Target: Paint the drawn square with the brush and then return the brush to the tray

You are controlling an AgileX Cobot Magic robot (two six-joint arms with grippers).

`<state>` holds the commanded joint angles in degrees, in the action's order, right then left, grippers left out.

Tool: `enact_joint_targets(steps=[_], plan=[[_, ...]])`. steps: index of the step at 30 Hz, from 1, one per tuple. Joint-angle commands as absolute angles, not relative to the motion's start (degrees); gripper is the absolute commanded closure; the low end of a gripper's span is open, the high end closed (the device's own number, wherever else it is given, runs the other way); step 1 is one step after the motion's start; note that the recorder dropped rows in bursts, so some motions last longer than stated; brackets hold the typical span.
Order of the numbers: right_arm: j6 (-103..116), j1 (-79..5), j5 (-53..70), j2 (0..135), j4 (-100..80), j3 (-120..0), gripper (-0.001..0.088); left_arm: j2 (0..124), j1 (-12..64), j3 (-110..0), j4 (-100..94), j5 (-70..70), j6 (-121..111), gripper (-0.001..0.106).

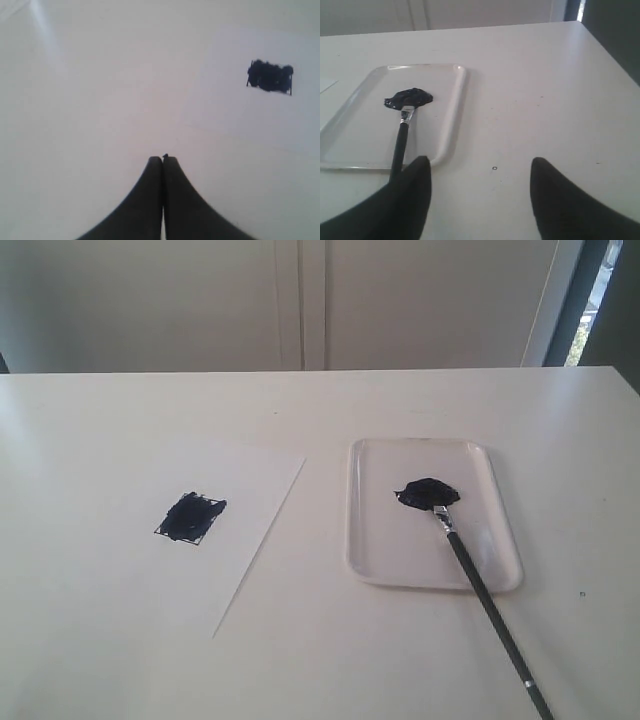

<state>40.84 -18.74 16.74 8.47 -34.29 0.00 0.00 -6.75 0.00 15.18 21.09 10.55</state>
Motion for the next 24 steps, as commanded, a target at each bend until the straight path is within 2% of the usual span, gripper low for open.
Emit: enact_joint_targets(steps=[8,13,24], plan=[[43.37,-18.75,18.42,8.47,-34.29,0.00,0.0314,0.00,-6.75,0.00,15.19,20.91,10.55,0.105],[55.31,-18.75,24.30,8.47,-30.19,0.00,0.0314,0.00,-6.75,0.00,15.19,20.91,10.55,0.105],[56.27,-18.75,23.90,8.47,-30.30,0.00,0.0314,0.00,-6.75,0.00,15.19,20.91,10.55,0.105]])
